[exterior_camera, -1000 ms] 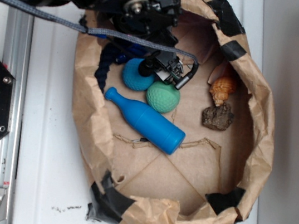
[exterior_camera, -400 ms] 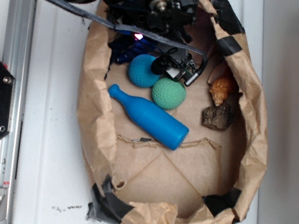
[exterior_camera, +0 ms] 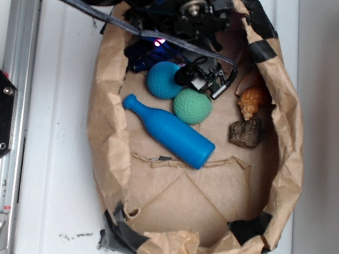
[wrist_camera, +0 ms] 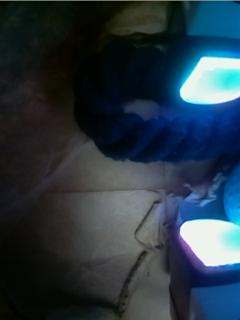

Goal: Grab the blue rope.

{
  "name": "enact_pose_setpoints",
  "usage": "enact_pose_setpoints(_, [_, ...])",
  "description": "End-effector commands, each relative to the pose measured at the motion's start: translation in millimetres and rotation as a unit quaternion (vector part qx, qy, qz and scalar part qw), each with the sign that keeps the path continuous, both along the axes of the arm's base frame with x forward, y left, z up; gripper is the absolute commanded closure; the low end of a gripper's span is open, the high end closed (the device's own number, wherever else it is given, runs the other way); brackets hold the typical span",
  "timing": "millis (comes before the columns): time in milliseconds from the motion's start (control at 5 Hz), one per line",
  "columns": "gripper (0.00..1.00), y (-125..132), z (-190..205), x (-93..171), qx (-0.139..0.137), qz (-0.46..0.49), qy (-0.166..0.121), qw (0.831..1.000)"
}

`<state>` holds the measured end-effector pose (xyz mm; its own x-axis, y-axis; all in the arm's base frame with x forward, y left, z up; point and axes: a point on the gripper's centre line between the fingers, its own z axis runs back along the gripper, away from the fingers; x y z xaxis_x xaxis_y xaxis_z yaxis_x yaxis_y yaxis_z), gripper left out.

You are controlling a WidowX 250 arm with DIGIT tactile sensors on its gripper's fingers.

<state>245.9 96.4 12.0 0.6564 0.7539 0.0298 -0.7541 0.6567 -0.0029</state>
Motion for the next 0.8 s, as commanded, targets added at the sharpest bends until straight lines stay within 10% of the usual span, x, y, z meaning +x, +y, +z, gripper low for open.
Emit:
enact_pose_setpoints(0, [1.00, -2.2, -29.0, -12.1, -0.030, -0.026, 0.034, 0.999])
enact_pose_setpoints(600, [1.00, -7.2, -26.8, -12.7, -0.021, -0.055, 0.022, 0.998])
